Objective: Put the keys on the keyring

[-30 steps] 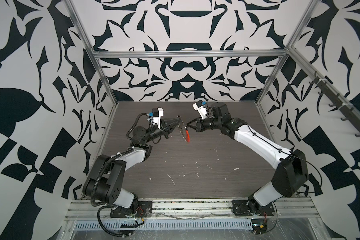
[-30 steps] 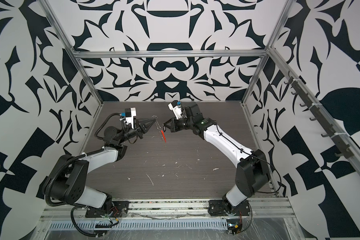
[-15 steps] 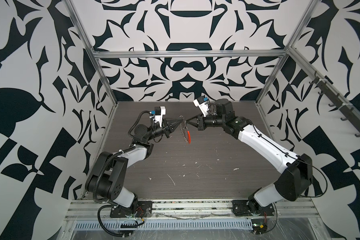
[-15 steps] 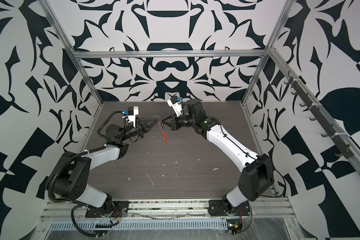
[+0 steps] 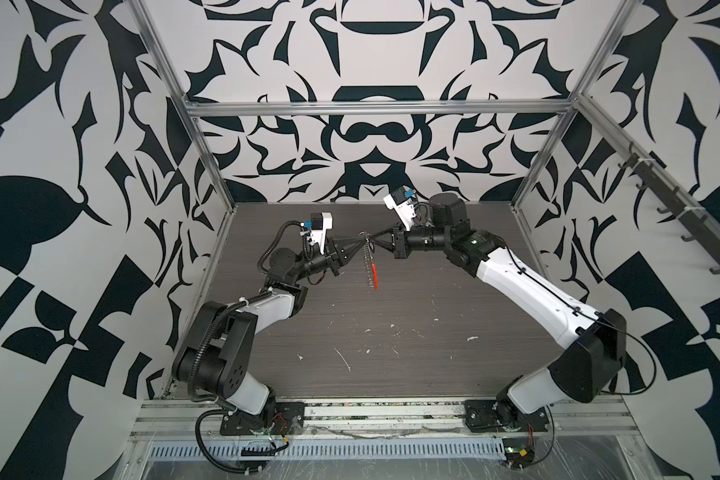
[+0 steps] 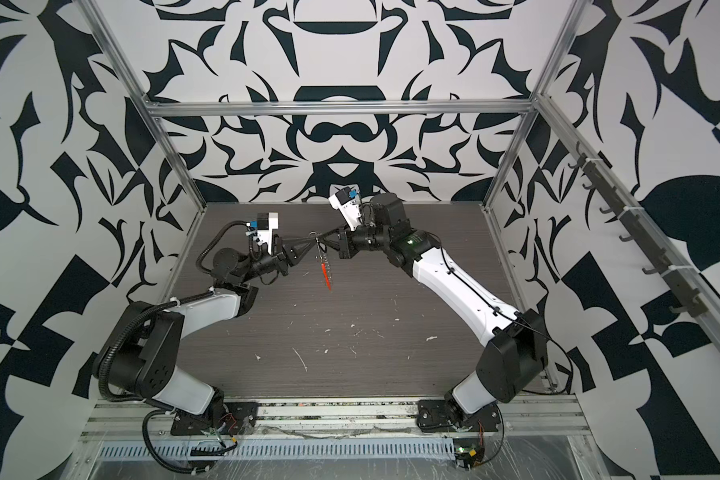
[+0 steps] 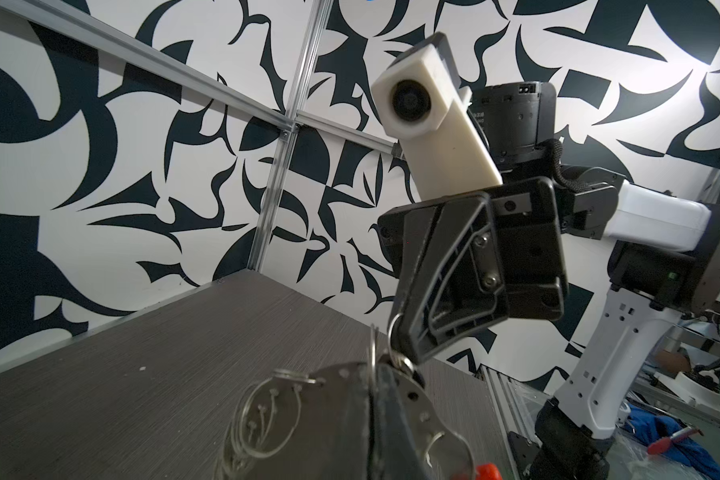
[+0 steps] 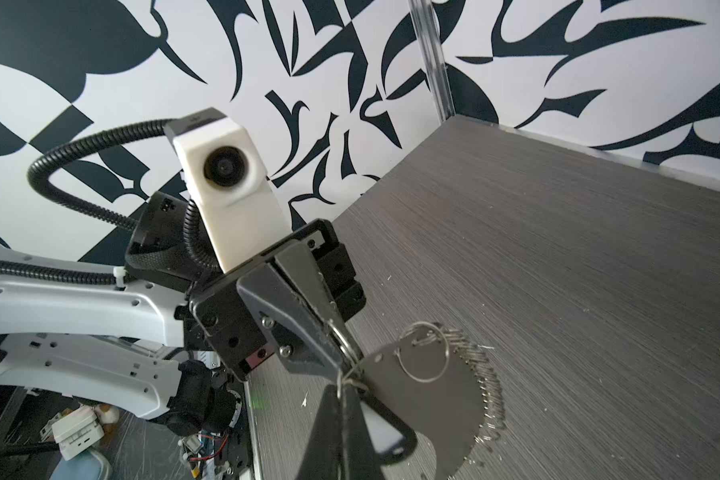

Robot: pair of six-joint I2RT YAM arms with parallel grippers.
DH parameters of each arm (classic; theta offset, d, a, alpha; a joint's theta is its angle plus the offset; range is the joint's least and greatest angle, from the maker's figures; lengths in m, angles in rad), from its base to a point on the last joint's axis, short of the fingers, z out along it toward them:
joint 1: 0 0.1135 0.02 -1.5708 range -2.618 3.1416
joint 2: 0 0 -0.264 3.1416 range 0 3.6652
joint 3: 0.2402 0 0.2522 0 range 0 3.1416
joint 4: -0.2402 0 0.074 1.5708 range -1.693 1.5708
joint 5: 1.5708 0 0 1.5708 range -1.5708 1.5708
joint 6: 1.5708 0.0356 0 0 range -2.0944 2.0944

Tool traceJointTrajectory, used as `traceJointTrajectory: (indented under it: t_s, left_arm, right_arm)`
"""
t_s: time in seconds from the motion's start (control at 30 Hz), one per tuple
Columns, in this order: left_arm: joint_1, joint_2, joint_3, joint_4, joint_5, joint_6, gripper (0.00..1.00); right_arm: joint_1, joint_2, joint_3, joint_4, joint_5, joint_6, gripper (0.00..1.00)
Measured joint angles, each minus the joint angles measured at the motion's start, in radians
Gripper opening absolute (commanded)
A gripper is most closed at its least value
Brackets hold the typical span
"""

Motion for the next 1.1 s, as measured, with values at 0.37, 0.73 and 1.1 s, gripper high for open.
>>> traceJointTrajectory:
  t_s: [0.37, 0.73, 1.1]
  left_arm:
    - [-0.002, 0.009, 0.000, -0.001, 0.017, -0.006, 0.00]
    - [0.000, 0.009, 0.000, -0.018, 0.007, 0.006, 0.00]
    - [-0.003, -0.047, -0.002, -0.003, -0.011, 0.055, 0.00]
  right_arm:
    - [0.003, 0.020, 0.029, -0.004, 0.012, -0.002, 0.00]
    - [-0.002, 0.024, 0.007, 0.008, 0.051, 0.015, 0.00]
    - [-0.029, 0.023, -0.071, 0.005, 0.092, 0.089, 0.00]
